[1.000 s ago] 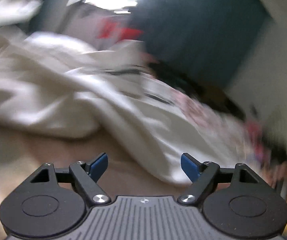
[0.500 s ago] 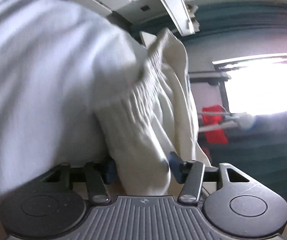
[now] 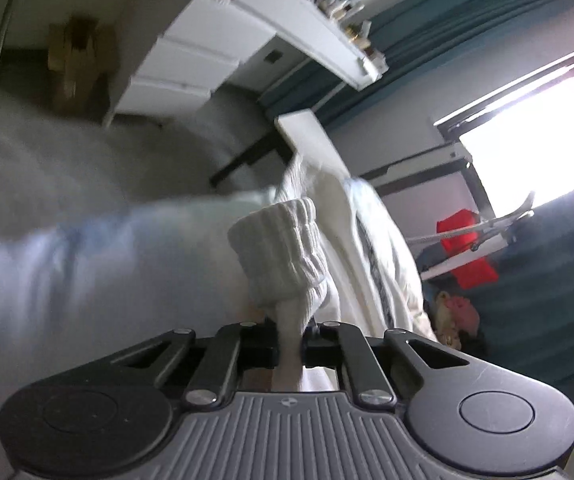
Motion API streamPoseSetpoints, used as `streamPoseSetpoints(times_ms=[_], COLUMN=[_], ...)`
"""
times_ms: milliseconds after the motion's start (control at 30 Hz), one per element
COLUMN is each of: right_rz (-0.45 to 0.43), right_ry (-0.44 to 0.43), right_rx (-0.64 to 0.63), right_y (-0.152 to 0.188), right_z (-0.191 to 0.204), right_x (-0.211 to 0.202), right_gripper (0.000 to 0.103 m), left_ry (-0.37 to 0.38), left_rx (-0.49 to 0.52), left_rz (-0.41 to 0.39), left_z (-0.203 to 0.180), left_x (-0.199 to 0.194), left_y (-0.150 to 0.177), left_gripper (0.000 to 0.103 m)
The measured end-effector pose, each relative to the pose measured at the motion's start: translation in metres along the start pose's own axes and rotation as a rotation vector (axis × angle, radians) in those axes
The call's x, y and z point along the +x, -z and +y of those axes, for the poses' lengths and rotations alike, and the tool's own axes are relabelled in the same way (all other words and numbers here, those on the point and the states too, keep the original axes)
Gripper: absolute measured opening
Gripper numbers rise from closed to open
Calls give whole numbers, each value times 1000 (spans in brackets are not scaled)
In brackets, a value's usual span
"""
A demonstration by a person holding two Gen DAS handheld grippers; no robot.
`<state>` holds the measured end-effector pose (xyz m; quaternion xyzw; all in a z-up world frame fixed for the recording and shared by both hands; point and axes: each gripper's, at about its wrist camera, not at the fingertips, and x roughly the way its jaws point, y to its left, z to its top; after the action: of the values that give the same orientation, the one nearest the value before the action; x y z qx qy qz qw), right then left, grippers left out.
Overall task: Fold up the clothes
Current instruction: 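Grasp a ribbed cuff with the left gripper while the right gripper grasps the other cuff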
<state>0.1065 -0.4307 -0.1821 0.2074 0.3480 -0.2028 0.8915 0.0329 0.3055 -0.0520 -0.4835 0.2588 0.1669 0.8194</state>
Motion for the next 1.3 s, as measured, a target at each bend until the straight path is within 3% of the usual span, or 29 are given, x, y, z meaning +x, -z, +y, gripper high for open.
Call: streamPoseSetpoints(times_ms=[67,167,267,400,567,667,800,900,967,1033,1067,1100,1200,1300], right_rz=[-2,-5,-24,-107,-188,-216,-237,-221,-236,-250,-243,-244,-276,-300], right_ry=[2,6,13,36,179,202,277,225,124,-59,-155,-204,-192,-177], right_rx=[25,62,130,342,663,844,895,917,944,1003,1041,1063,1036,1010], right_y=[-1,-3,-5,-6,7,20,25,28,30,31,32,32,28,25], right_z=[-4,-9,-18,-45,-98,-127,-145,-155,-159,-163,-165,-165,-160,-155], right_x=[-1,-3,-7,-24,-37,-41,-43,-34,-27,-18,-11,-8,-11,-17], right_gripper=[80,80,80,80,80,72,67,66,66,48,29,20,8,6], left_ry=[-22,-107,-196,-185,-171,-165,-155,-163,-166,-163,-161,-158,-157,-158], left_rx=[3,90,138,114,142,134,102,104,102,93,89,86,88,93], left_rz=[34,51,63,24,2,1,7,8,8,9,10,10,6,1], left_z=[7,13,29,40,39,44,50,51,52,54,55,56,57,56], left_x=[-8,-13,-7,-5,-5,3,8,12,14,16,17,16,15,15], left_y=[-8,-12,0,11,12,11,9,10,11,11,11,11,12,13], left_gripper=[9,9,10,11,12,12,13,14,15,15,15,15,15,15])
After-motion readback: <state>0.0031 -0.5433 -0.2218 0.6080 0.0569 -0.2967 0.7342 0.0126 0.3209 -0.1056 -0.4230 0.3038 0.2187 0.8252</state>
